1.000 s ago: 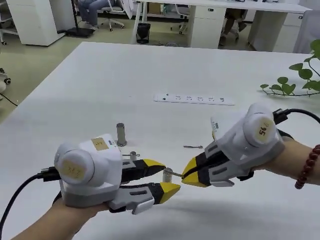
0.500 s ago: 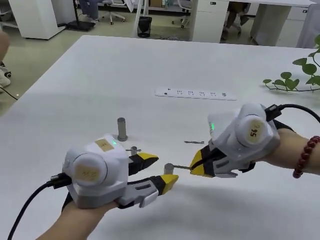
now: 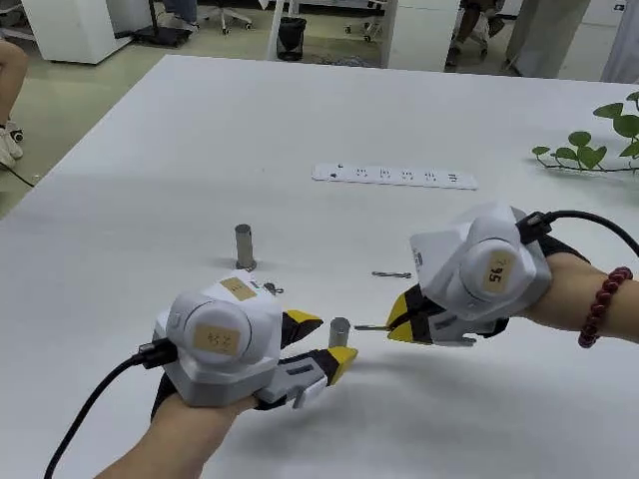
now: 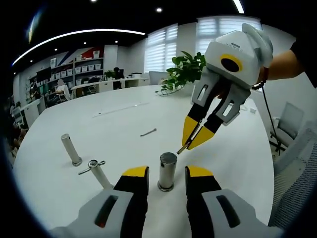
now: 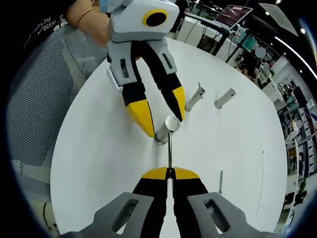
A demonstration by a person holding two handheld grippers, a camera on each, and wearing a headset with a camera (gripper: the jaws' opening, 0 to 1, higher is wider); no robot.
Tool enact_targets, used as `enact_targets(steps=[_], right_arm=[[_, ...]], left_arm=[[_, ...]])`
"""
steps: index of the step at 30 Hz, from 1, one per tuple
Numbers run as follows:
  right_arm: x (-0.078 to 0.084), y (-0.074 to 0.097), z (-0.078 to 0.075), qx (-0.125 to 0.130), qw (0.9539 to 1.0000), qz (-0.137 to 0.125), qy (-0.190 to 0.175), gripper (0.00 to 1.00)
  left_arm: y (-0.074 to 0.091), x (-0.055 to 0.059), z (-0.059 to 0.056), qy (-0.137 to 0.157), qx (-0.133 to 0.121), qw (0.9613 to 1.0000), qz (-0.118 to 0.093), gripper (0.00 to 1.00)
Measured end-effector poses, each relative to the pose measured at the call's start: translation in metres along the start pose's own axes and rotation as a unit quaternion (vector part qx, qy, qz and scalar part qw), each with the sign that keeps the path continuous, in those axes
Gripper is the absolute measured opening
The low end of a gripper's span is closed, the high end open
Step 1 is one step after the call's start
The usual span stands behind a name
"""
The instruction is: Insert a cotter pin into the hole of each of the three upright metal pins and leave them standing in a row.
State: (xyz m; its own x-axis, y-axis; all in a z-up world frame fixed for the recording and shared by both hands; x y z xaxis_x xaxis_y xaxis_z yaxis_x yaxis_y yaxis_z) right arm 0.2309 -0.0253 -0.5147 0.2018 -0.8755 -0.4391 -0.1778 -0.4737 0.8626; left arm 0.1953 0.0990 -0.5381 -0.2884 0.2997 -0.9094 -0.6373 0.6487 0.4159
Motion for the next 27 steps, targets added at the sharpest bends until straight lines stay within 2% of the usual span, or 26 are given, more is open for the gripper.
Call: enact_targets(steps=[5, 14, 22, 27], right_arm=[[0.001, -0.002, -0.002, -0.001, 1.0, -0.001, -0.001, 0.0], [-0.001, -0.004, -0.002, -0.002, 1.0, -0.001, 0.002, 0.0], [-0.004, -0.006, -0.001, -0.001, 1.0, 0.003, 0.008, 0.0], [-0.005, -0.005, -0.002, -0.002, 0.9999, 0.007, 0.015, 0.0]], left_arm=[[-0.003, 0.002, 0.0, 0.008, 0.003, 1.0, 0.003, 0.21], [-0.009, 0.01, -0.002, 0.015, 0.002, 0.9996, 0.022, 0.19], [-0.011, 0.008, -0.002, 0.028, 0.001, 0.9995, 0.016, 0.13], [-0.011, 0.009, -0.001, 0.017, -0.002, 0.9997, 0.019, 0.11]])
Point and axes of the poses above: the centre of the closed fingertips' face, and the gripper's own axes: y roughly backward along the fingers, z roughly to its left, x roughly out of its underside, the point moved 7 cm from there along y, roughly backward along the fingers, and after that the axes turned 5 degrees about -y, right-handed, at the moved point
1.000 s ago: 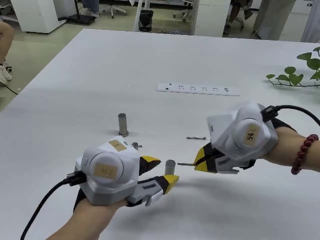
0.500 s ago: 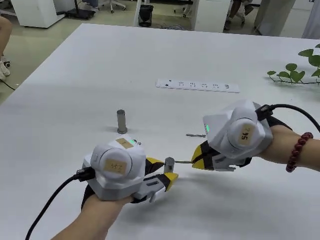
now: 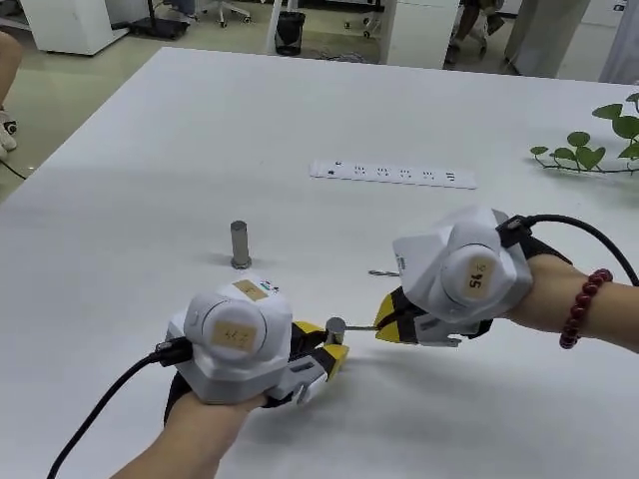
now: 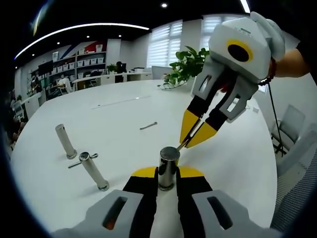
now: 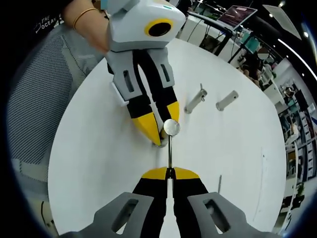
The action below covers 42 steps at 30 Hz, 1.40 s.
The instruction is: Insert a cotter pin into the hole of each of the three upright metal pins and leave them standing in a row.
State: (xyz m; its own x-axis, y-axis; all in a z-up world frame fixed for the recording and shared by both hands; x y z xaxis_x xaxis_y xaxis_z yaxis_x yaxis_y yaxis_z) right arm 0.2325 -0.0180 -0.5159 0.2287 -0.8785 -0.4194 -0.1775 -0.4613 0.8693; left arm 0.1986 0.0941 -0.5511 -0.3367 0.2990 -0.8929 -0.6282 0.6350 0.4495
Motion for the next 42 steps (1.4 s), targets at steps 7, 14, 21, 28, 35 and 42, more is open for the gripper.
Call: enact_targets(steps=[7, 14, 21, 28, 35, 42], right_arm=[[-0.002, 0.002, 0.002, -0.004, 1.0, 0.004, -0.004, 0.0], [-0.005, 0.006, 0.002, -0.005, 0.9999, 0.007, -0.006, 0.0], [-0.008, 0.01, 0.004, -0.007, 0.9997, -0.001, -0.021, 0.0], [-0.013, 0.014, 0.005, -0.008, 0.9996, -0.01, -0.026, 0.0], [-0.011, 0.015, 0.006, -0.008, 0.9991, -0.015, -0.039, 0.0], [-0.006, 0.013, 0.005, -0.017, 0.9971, -0.045, -0.059, 0.0]], left_arm=[[0.0, 0.001, 0.001, -0.013, 0.007, 0.9999, -0.001, 0.1], [0.0, 0.001, 0.002, -0.026, 0.019, 0.9995, -0.001, 0.1], [0.0, 0.001, 0.003, -0.036, 0.027, 0.999, -0.001, 0.1], [-0.001, 0.002, 0.003, -0.032, 0.028, 0.9991, -0.004, 0.1], [0.0, 0.002, 0.003, -0.034, 0.032, 0.9989, -0.005, 0.1], [0.0, 0.002, 0.003, -0.044, 0.037, 0.9983, -0.004, 0.1]])
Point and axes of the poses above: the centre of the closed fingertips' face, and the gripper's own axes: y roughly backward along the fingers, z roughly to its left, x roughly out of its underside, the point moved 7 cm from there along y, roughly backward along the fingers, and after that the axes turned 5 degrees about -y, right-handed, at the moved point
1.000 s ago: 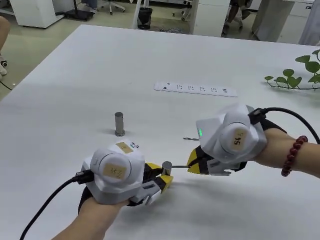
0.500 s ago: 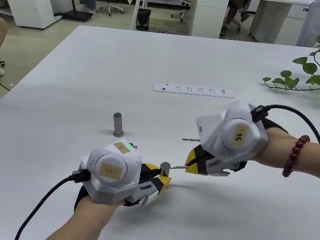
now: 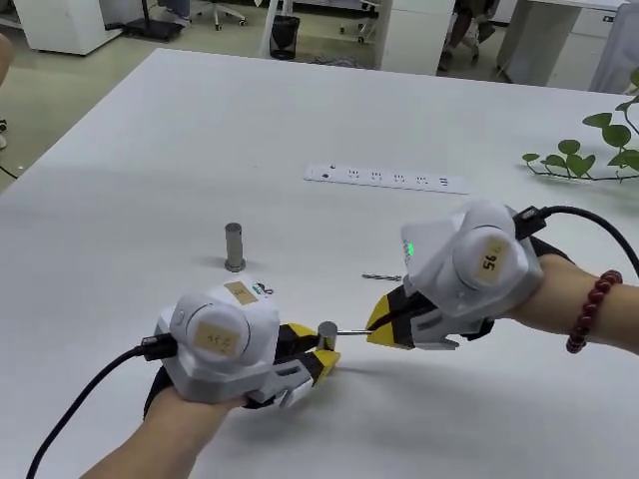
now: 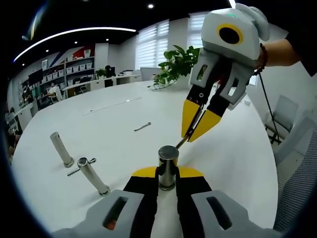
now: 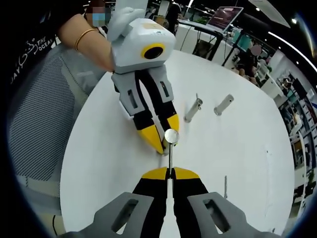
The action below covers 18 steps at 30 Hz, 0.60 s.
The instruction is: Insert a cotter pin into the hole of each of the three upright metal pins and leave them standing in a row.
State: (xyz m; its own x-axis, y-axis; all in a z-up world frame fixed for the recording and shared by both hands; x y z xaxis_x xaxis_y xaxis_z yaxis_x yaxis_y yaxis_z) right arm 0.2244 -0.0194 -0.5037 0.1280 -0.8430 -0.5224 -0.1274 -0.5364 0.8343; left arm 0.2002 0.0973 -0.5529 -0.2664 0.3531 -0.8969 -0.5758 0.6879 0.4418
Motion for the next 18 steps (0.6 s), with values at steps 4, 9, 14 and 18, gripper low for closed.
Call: enact_targets(steps=[4, 9, 14, 18], right_arm=[[0.0, -0.001, 0.001, -0.001, 1.0, -0.004, 0.002, 0.0], [0.001, -0.004, 0.001, -0.003, 0.9999, -0.011, -0.005, 0.0], [-0.001, -0.009, 0.0, -0.003, 0.9999, -0.013, -0.005, 0.0], [-0.003, -0.012, 0.0, -0.002, 0.9999, -0.012, -0.002, 0.0]], left_arm=[[0.0, 0.0, 0.0, -0.001, 0.001, 1.0, 0.0, 0.1], [0.0, 0.0, 0.0, -0.004, 0.002, 1.0, 0.0, 0.1], [0.0, 0.0, 0.0, -0.005, 0.001, 1.0, 0.0, 0.1], [0.0, 0.0, 0.0, -0.005, 0.0, 1.0, -0.001, 0.1]])
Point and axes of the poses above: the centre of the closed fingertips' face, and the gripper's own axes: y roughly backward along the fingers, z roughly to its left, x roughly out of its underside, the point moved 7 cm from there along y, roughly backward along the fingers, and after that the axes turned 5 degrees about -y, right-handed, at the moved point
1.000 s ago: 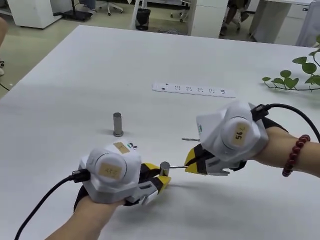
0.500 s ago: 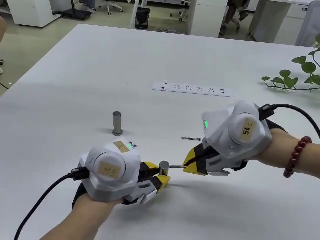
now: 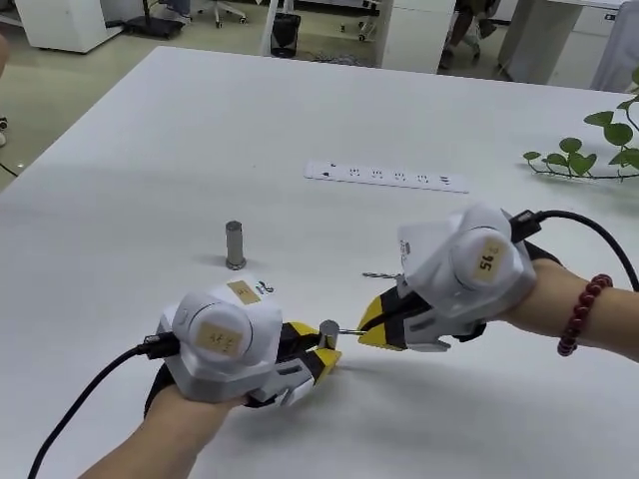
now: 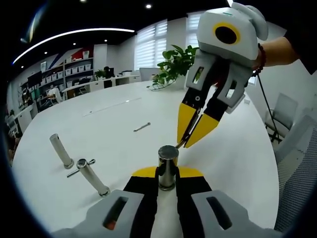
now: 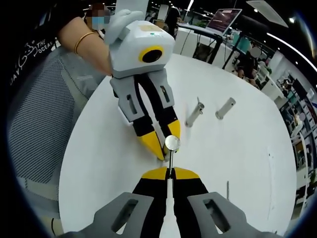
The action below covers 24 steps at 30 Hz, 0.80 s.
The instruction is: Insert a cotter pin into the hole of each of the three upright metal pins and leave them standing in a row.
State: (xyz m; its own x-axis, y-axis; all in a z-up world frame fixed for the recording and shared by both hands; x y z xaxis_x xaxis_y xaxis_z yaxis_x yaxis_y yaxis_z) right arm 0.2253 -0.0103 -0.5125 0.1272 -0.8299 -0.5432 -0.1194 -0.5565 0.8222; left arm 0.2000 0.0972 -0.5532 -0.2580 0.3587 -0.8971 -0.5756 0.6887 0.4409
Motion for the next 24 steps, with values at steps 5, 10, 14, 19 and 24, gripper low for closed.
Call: enact_targets(steps=[5, 10, 14, 19, 24], right_arm=[[-0.004, -0.006, -0.001, 0.001, 1.0, -0.002, -0.002, 0.0], [-0.01, -0.009, 0.0, 0.004, 0.9999, -0.004, -0.008, 0.0], [-0.013, -0.011, 0.001, 0.01, 0.9996, -0.002, -0.028, 0.0], [-0.018, -0.012, 0.003, 0.015, 0.9991, -0.002, -0.04, 0.0], [-0.022, -0.013, 0.005, 0.018, 0.9994, -0.003, -0.03, 0.0]], left_arm=[[0.0, 0.0, -0.001, 0.001, -0.003, 1.0, -0.001, 0.1], [0.0, 0.001, 0.0, 0.018, -0.003, 0.9998, -0.008, 0.1], [-0.001, 0.002, 0.0, 0.033, -0.005, 0.9994, -0.013, 0.1], [-0.002, 0.003, 0.0, 0.042, -0.005, 0.999, -0.015, 0.11], [-0.002, 0.003, -0.001, 0.037, -0.005, 0.9992, -0.015, 0.1]])
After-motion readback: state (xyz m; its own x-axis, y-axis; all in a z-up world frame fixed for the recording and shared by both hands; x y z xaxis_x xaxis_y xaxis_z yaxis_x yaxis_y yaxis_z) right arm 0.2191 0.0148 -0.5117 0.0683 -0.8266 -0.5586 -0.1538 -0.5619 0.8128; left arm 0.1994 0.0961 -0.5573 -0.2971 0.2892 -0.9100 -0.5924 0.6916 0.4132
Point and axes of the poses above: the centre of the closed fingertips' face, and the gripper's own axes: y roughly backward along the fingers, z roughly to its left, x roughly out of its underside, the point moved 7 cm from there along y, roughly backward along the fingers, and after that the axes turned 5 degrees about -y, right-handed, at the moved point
